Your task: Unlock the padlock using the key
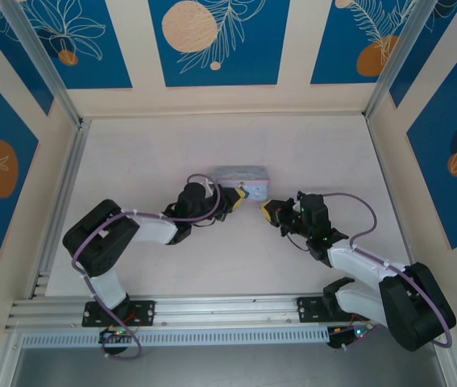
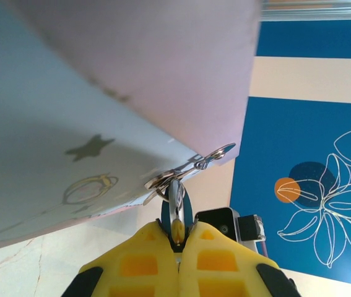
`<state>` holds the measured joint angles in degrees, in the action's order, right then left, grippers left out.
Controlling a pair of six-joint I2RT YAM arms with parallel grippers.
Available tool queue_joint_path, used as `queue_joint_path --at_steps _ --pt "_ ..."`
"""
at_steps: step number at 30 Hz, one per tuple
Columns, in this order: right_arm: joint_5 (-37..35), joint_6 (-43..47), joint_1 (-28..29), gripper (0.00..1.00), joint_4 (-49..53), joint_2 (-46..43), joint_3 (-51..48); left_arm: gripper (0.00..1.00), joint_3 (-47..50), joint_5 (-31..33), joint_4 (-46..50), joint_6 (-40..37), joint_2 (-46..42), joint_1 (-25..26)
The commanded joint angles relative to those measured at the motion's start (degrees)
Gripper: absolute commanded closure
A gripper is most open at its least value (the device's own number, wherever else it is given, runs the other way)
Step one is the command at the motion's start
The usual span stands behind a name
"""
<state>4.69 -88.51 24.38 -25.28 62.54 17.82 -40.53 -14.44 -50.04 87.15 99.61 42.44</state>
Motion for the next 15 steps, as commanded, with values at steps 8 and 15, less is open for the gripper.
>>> queue_joint_path --at_steps 8,15 --pt "-1.44 -0.96 1.24 1.00 -0.97 1.40 2.59 1.00 0.35 -0.68 -1.20 0.50 -2.87 0.30" --pt "-1.30 -1.18 1.55 1.00 -3.01 5.07 5.27 1.00 0.53 -0.48 -1.02 0.28 -3.04 0.36"
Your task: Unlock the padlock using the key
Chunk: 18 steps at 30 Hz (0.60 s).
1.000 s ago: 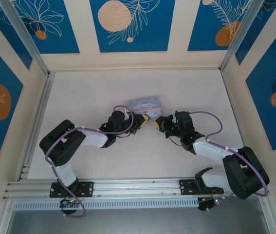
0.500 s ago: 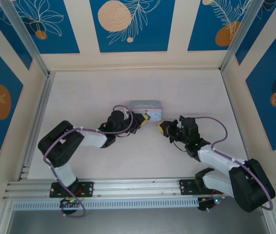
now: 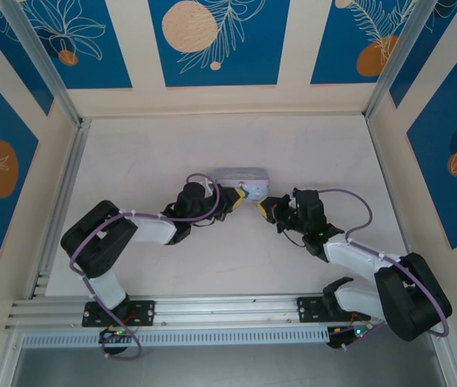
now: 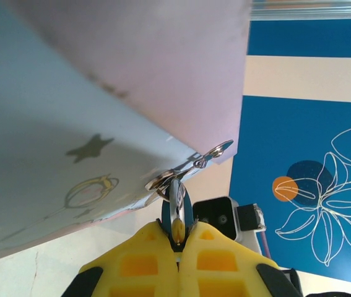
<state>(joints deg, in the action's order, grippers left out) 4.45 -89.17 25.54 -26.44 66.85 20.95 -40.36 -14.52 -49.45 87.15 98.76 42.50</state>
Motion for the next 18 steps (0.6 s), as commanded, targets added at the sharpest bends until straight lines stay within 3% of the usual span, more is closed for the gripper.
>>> queue_joint_path --at_steps 1,18 --pt "-1.08 -0.48 0.47 1.00 -1.83 1.07 2.48 1.00 0.44 -0.40 -1.65 0.25 -2.17 0.35" --pt "-1.38 -0.56 1.42 1.00 -2.88 3.93 4.27 1.00 0.63 -0.36 -2.14 0.30 -1.84 0.47"
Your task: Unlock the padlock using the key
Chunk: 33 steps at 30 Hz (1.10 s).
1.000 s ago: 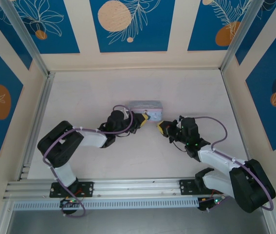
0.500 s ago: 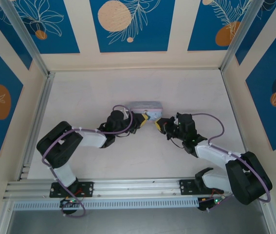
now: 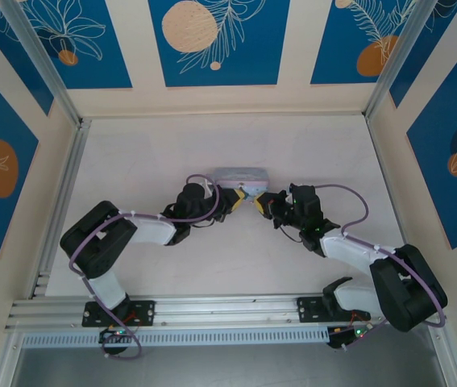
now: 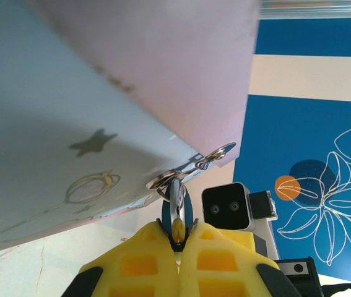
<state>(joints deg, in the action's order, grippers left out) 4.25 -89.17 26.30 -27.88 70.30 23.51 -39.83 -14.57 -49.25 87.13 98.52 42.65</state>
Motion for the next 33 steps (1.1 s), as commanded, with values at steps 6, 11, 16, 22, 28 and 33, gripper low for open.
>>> queue_joint_path --at_steps 6,11,16,22,28,33 --pt "-1.18 -0.74 0.85 1.00 -2.25 1.28 2.07 1.00 0.10 -0.36 -2.35 0.18 -1.69 0.32" --pt "-1.00 -0.66 0.85 1.00 -2.27 1.50 2.84 1.00 0.04 -0.35 -2.25 0.22 -1.61 0.43" --pt "-0.99 -0.57 0.85 1.00 -1.93 0.93 2.79 1.00 0.11 -0.37 -2.19 0.08 -1.24 0.52" --pt "-1.43 0.09 0.86 1.00 -0.52 -0.45 2.38 1.00 0.28 -0.20 -2.31 0.04 -1.21 0.55" --pt "-1.87 0.65 0.87 1.00 1.24 -2.25 1.64 1.00 0.37 -0.15 -2.24 -0.11 -1.21 0.58" --pt "-1.81 0.57 0.71 1.00 1.31 -2.41 1.64 1.00 0.28 -0.20 -2.12 -0.18 -1.06 0.61"
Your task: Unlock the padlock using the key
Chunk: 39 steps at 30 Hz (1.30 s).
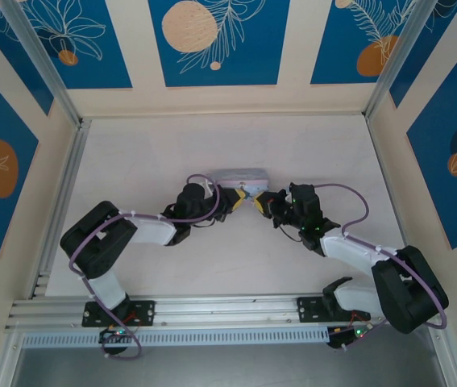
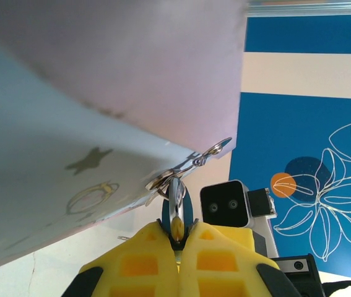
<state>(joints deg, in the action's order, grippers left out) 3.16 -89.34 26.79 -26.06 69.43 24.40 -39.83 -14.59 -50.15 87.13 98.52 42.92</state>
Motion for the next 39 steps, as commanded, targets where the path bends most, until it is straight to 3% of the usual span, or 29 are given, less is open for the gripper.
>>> queue_joint_path --at_steps 1,16,23,39 --pt "-0.58 0.81 0.20 1.00 -0.61 -1.47 0.92 1.00 0.28 -0.16 -1.18 -0.17 -1.07 0.41" --pt "-0.55 3.64 0.12 1.00 8.29 -4.49 -0.47 1.00 0.12 0.53 -0.47 0.15 -1.40 0.35" --pt "-0.44 3.02 -0.15 1.00 8.05 -6.41 -0.61 1.00 0.13 0.54 -0.47 0.17 -1.25 0.38" --pt "0.27 2.32 -0.02 1.00 4.78 -2.08 2.72 1.00 -0.07 0.53 -0.12 0.07 -1.27 0.52"
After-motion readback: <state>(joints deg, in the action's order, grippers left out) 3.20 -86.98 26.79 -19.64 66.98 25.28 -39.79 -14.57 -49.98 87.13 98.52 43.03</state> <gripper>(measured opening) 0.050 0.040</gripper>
